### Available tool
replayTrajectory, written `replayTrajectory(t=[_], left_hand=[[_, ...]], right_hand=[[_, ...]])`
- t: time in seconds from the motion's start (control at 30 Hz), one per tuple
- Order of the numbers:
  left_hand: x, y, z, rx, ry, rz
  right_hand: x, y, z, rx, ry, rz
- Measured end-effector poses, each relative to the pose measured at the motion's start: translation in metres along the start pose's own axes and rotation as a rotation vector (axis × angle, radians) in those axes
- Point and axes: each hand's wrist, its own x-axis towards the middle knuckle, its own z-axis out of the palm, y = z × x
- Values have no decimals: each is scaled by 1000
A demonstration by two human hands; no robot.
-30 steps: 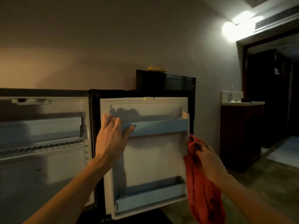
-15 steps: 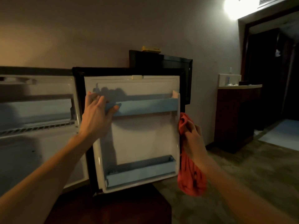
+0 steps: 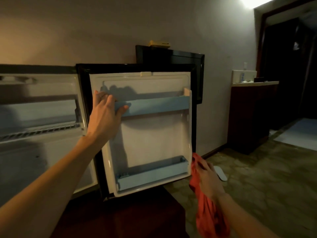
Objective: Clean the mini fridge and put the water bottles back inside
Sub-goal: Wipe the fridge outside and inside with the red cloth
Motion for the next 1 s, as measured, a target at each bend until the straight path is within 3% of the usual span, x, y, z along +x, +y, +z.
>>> replayTrajectory(t=[0.17,0.57,0.8,1.0], left_hand=[[-1,-1,-2,-18,14,26],[-1,-4,1,-37,-21,-29],[-3,2,0,-37,-27,-40],[0,0,-1,-55,-50,-21]], right_hand=[[21,-4,-13,22,126,29],[-17,-25,50,230,-99,485],[-24,-73,58,419,-161,491],[-19,-112,63,298,-168,421]])
